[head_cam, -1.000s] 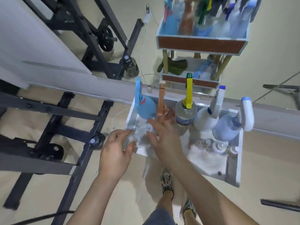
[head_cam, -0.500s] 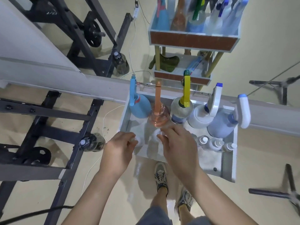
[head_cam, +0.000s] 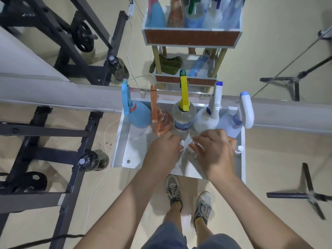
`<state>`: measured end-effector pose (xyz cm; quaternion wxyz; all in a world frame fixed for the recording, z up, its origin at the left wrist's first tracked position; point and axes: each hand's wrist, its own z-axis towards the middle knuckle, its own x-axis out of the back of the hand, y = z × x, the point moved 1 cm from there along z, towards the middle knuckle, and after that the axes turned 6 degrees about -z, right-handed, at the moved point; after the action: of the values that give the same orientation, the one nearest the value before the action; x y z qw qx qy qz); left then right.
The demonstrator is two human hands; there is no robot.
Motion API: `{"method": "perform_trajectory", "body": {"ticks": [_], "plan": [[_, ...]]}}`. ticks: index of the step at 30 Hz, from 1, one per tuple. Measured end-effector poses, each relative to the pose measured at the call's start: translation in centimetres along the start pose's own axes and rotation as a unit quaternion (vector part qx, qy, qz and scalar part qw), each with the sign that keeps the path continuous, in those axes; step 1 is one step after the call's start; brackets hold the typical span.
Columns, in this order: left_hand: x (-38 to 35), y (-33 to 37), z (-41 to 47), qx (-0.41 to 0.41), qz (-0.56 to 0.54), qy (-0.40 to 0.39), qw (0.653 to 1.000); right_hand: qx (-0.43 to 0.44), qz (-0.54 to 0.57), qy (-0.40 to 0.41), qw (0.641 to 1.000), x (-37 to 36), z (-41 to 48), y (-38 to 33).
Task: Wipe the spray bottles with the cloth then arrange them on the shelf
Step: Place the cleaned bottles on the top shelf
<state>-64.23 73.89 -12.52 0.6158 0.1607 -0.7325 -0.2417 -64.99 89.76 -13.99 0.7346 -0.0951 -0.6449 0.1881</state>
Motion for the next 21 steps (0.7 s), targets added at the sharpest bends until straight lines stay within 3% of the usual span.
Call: {"method": "perform_trajectory", "body": {"ticks": [8, 15, 21], "plan": [[-0.2, 1.1, 1.5, 0.013, -0.014, -0.018, 1.0, 0.01, -0.003, -0.114, 0.993, 0.6, 1.1, 0.8], [-0.1, 2.5, 1.9, -0.106, 0.039, -0.021, 0.993, 0.03, -0.032, -0.089, 0.995, 3.2, 0.8, 3.4], [-0.6, 3.4, 3.0, -0.109, 0.067, -0.055, 0.99, 0.016, -0.014, -0.084, 0.996, 3.2, 0.0, 4.6]]}}
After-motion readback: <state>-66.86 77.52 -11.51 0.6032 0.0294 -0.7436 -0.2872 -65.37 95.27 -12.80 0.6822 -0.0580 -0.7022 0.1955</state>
